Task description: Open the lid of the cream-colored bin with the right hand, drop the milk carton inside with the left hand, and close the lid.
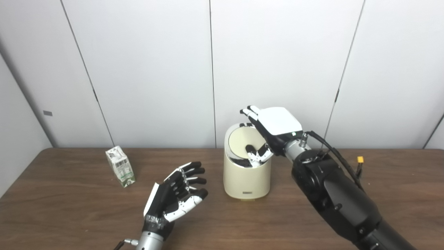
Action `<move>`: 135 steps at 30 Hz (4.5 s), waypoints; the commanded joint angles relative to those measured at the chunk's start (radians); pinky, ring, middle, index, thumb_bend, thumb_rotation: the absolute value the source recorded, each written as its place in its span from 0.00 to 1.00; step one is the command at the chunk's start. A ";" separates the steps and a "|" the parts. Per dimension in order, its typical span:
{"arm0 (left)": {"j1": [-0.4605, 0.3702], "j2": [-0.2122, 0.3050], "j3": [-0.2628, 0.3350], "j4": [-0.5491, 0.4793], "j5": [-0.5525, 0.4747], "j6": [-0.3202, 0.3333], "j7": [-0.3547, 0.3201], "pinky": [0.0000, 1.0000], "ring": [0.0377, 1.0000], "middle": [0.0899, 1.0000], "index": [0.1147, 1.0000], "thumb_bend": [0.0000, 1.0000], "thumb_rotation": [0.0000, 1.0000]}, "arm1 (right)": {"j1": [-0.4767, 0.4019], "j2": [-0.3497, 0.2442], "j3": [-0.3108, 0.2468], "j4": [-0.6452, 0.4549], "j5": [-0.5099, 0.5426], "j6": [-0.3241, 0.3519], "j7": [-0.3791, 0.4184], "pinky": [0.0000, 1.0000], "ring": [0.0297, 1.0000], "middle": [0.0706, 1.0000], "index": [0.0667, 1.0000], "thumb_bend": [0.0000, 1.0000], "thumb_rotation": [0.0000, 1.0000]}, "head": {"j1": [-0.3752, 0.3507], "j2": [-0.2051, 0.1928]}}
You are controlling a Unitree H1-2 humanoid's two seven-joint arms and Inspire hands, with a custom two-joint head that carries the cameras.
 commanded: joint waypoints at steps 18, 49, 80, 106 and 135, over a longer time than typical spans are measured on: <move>-0.030 0.007 -0.002 -0.021 -0.012 -0.025 -0.007 0.50 0.67 0.73 0.78 0.68 0.20 | 0.053 0.060 -0.272 -0.010 0.231 -0.028 -0.116 0.63 0.81 0.87 0.87 0.90 0.32 | -0.002 -0.003; -0.028 0.010 0.000 -0.020 -0.003 -0.024 -0.004 0.50 0.66 0.72 0.77 0.68 0.20 | 0.400 0.115 -0.537 -0.162 0.712 -0.259 -0.262 0.71 0.84 0.88 0.90 0.82 0.39 | -0.009 -0.005; -0.044 -0.038 -0.029 0.102 0.070 -0.137 0.029 0.48 0.63 0.72 0.77 0.70 0.19 | 0.558 0.090 -0.560 -0.074 0.886 -0.483 -0.233 0.80 0.88 0.93 0.95 0.75 0.21 | 0.313 -0.176; -0.038 0.196 0.134 -0.194 0.262 -0.037 0.131 0.57 0.66 0.71 0.74 0.71 0.13 | 0.531 0.081 -0.552 -0.083 0.868 -0.475 -0.230 0.60 0.80 0.90 0.89 0.84 0.32 | 0.353 -0.174; -0.263 0.423 0.226 0.115 0.263 -0.152 0.181 0.88 0.94 0.91 0.83 0.85 0.16 | 0.530 0.071 -0.549 -0.086 0.846 -0.481 -0.221 0.57 0.77 0.88 0.89 0.79 0.30 | 0.351 -0.158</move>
